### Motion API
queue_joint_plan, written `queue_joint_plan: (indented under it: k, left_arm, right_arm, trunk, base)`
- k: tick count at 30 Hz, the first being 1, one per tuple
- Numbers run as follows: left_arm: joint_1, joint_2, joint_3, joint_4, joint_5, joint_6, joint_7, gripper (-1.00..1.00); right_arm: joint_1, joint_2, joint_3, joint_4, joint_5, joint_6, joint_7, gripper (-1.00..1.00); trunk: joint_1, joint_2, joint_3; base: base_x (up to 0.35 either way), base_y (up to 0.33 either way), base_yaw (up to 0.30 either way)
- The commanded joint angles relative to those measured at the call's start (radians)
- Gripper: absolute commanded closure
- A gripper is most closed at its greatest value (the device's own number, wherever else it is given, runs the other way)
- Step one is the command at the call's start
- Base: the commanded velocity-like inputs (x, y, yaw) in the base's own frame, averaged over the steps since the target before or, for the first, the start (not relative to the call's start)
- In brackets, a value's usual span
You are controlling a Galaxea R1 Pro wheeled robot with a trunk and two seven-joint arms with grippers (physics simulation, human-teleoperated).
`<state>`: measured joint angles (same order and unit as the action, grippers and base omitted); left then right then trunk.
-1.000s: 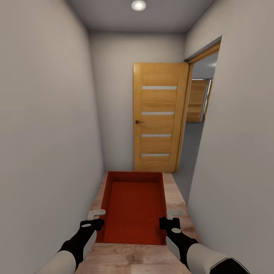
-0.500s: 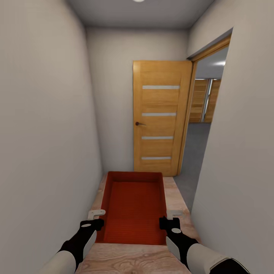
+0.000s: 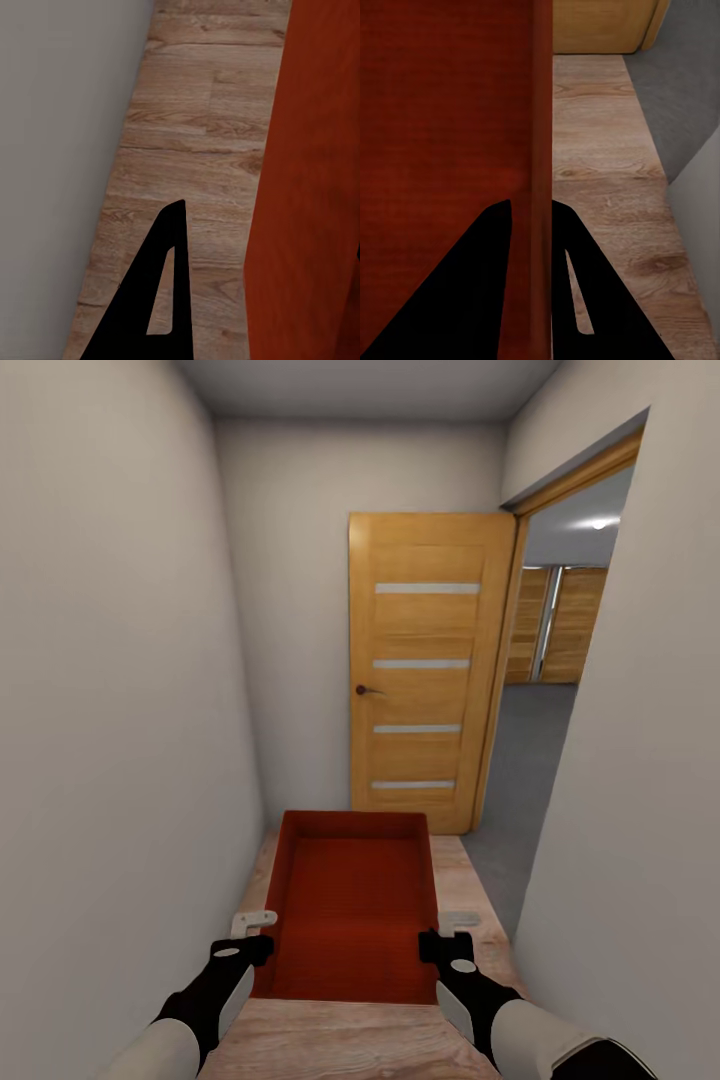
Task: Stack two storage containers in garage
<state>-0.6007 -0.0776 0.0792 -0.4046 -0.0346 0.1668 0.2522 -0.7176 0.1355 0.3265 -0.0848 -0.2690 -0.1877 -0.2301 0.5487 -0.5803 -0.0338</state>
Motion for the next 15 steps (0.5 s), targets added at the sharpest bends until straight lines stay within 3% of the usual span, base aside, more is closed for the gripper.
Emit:
queue_joint_plan:
  k: [1,15]
  left_arm:
    - [-0.001,0.001,0.011,-0.003,-0.022,0.008,0.006,1.0]
    - [-0.001,0.001,0.011,-0.004,-0.022,0.008,0.006,1.0]
  right_arm:
    - [-0.001,0.0,0.006,0.001,-0.012,-0.006,-0.005,1.0]
    - [0.0,0.0,0.006,0.001,-0.012,-0.005,-0.005,1.0]
  trunk:
    - [0.001,-0.002,-0.002]
    - [0.001,-0.002,-0.002]
  base:
    - [0.324,0.0,0.0]
    - [0.324,0.0,0.0]
